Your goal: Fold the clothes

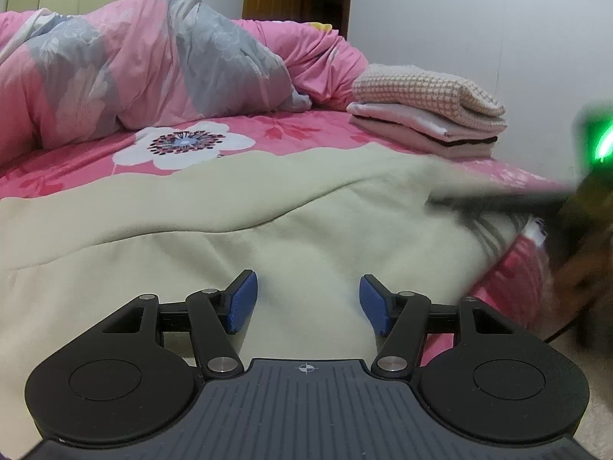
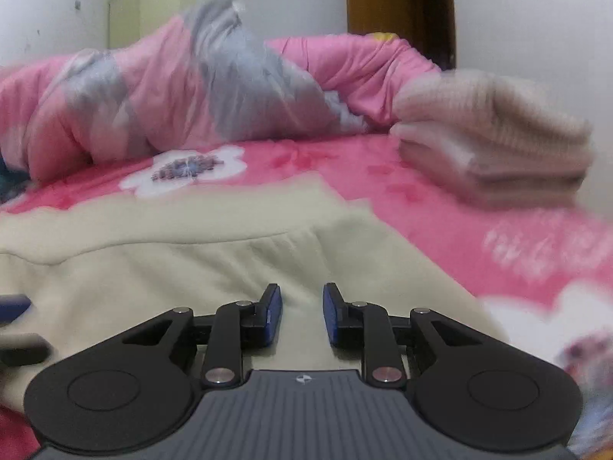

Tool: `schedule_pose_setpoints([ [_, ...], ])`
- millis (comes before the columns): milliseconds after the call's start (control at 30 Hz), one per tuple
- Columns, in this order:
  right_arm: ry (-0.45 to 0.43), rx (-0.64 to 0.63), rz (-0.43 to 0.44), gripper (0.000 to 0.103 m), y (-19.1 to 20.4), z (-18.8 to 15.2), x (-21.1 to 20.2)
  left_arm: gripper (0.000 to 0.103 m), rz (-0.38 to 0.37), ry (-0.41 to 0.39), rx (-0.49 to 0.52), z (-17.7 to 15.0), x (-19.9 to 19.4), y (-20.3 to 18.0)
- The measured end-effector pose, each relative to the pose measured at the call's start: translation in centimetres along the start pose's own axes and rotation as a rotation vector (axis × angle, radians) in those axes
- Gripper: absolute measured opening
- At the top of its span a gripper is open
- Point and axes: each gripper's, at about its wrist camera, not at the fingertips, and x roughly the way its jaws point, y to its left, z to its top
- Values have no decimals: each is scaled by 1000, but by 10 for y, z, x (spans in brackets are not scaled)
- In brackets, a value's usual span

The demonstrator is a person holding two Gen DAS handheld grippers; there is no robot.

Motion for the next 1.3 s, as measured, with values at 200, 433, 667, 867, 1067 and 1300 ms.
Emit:
schedule_pose_setpoints([
  [200, -1, -5, -20, 25, 3, 1, 1, 67, 58, -91, -19, 14, -33, 16],
  [433, -11, -7, -23, 25, 3, 4, -4, 77, 175, -83, -93, 16, -47, 55],
  [667, -11, -10, -20, 25, 2, 4, -3, 77, 233, 23, -190, 7, -31, 82],
  [867, -14, -10, -19, 25, 3, 3, -3, 79, 275, -47, -200, 13, -49, 91],
  [1067, -22, -6, -17, 25, 3, 3, -3, 80, 312, -7, -209, -3, -38, 106],
  [1300, -30, 2, -7, 25, 1, 2, -4, 80, 302, 7, -245, 3, -76, 96],
])
